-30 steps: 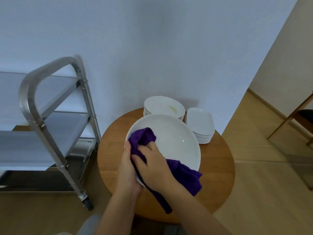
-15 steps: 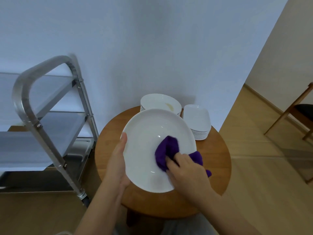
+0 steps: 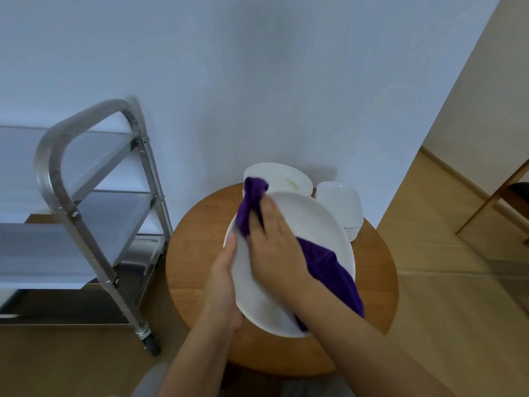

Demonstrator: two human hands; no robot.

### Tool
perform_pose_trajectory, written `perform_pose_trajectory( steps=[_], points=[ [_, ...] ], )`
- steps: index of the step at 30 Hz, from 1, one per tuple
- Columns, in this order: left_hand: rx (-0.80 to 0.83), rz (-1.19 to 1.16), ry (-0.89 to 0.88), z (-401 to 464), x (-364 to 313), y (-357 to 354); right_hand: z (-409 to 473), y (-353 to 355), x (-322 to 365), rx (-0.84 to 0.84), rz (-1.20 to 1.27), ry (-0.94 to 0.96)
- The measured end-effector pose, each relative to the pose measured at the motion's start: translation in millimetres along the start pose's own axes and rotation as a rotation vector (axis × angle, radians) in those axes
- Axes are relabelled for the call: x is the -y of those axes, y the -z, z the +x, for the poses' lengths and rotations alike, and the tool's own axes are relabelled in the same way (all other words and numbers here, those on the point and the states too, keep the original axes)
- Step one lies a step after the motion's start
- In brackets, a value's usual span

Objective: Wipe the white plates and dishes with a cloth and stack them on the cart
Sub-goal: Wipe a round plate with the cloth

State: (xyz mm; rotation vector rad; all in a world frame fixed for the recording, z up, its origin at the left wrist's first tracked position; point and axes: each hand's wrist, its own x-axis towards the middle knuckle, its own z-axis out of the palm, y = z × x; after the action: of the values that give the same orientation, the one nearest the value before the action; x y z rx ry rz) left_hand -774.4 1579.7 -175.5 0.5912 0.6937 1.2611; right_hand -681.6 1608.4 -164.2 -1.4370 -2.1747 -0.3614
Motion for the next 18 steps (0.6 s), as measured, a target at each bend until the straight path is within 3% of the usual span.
perform_pose_trajectory(
  steps=[2, 5, 11, 18],
  points=[
    [-0.039, 0.037, -0.034, -4, 1, -2, 15, 0, -11, -0.123, -0.006, -0.046],
    [-0.124, 0.069, -0.153, -7, -6, 3, 22, 7, -39, -0.159, -0.053, -0.044],
    [-0.146, 0.036, -0.182, -9, -17, 8, -6, 18, -53, -0.020, -0.116, -0.127],
    [-0.122, 0.108, -0.253, -9, -16, -6, -71, 8, -6, 0.138, 0.104, -0.342]
  ],
)
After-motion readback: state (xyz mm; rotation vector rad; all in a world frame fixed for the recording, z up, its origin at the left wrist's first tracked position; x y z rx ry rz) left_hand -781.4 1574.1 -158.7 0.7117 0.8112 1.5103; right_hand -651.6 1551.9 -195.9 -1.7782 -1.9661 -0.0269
